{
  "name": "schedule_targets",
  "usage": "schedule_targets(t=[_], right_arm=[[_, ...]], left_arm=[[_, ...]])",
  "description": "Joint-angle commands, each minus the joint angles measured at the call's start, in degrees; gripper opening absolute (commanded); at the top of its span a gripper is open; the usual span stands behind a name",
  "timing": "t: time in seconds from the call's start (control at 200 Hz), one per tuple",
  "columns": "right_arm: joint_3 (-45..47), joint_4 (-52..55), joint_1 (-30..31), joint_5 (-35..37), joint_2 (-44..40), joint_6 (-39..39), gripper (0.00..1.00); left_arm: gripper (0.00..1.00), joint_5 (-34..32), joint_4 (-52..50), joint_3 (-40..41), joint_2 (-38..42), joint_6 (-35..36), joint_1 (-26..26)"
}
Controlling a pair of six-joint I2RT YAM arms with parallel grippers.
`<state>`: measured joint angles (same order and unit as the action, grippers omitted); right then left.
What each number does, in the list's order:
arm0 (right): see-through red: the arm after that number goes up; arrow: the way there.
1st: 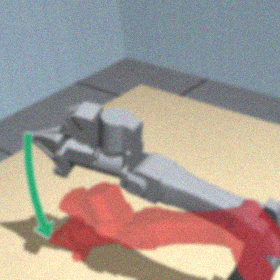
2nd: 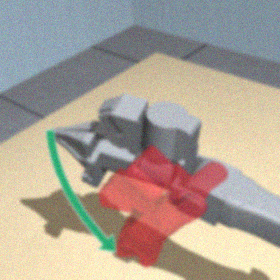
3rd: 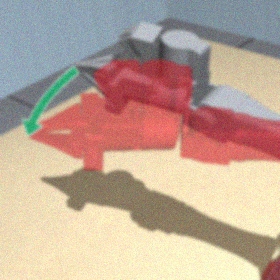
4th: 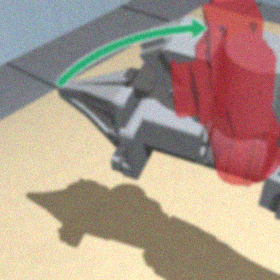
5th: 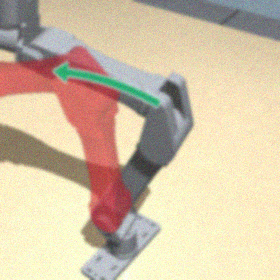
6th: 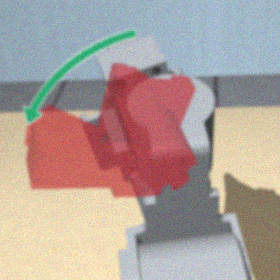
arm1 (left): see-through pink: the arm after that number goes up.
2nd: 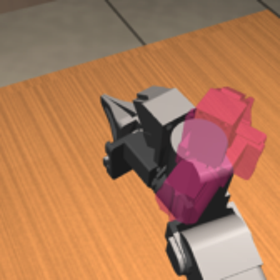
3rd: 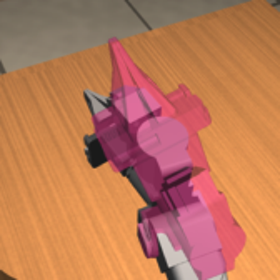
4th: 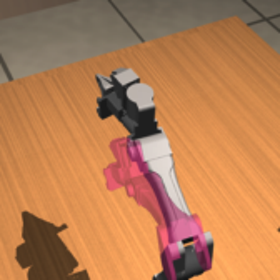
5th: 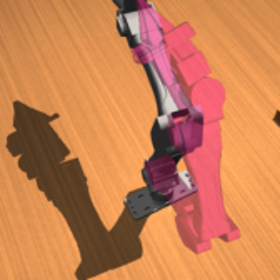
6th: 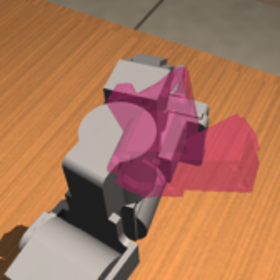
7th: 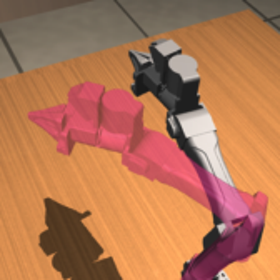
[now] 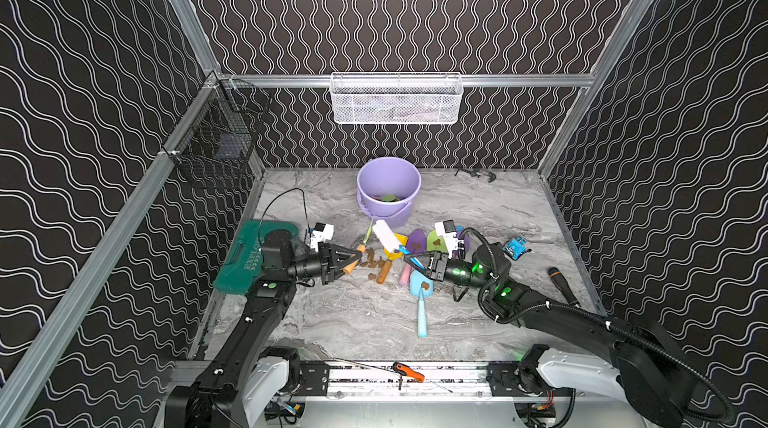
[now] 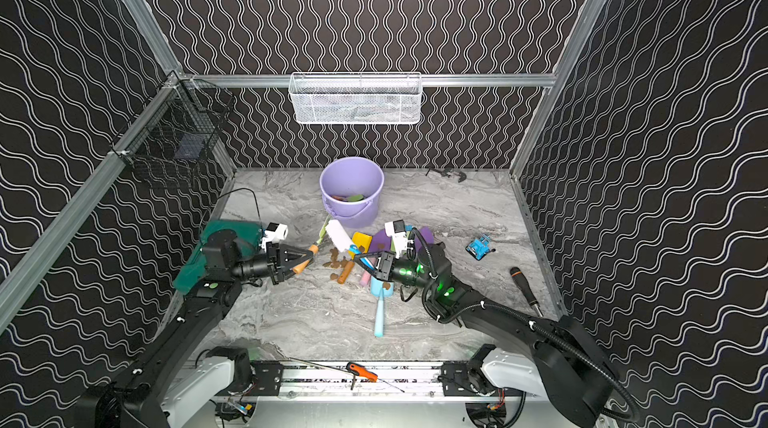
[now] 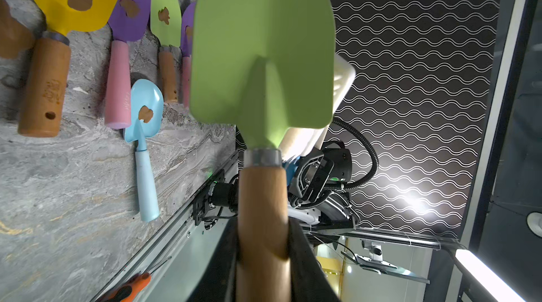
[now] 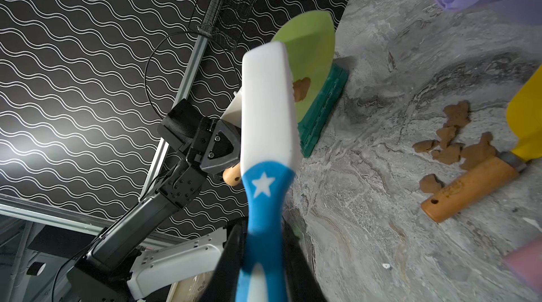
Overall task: Brush the soil off the hand trowel and place it into the bucket
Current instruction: Brush off the soil from the hand trowel.
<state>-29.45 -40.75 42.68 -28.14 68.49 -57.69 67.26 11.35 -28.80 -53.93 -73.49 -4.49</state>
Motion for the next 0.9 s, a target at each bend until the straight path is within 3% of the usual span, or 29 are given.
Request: schedule_targets(t=[0.0,0.175,0.43,0.57,0.696,0.761,0.896], right_arm=[[-0.4,-6.1,0.0,-0.9,1.5,-1.2,0.0],[0.1,-12.4,0.2,-2.0,6.0,-4.0,0.0],[1.1,-9.4,1.7,0.4,8.8,-2.3,0.0],[1.9,-7.0,1.7,2.8,9.3,-0.2,0.0],[2.0,-7.9,1.5,3.3,11.3,0.0,0.0],[2.2,-8.8,1.4,3.4,11.7,-0.5,0.0],[0.2,-2.9,1.4,4.5,11.8,1.1,0.0]], left_arm=[[0.0,1.3,5.3,0.4,0.2,-1.7,0.1],[0.0,1.7,11.4,2.2,0.2,-6.2,0.1],[0.0,1.6,8.3,1.9,0.4,-3.6,0.1],[0.0,0.6,2.8,1.4,-0.2,1.5,0.1],[0.0,0.1,4.2,2.0,-1.0,1.5,0.1],[0.0,-0.8,-1.2,1.0,-0.7,5.7,0.1],[0.0,-6.4,-26.7,-6.2,-0.7,26.0,0.1]])
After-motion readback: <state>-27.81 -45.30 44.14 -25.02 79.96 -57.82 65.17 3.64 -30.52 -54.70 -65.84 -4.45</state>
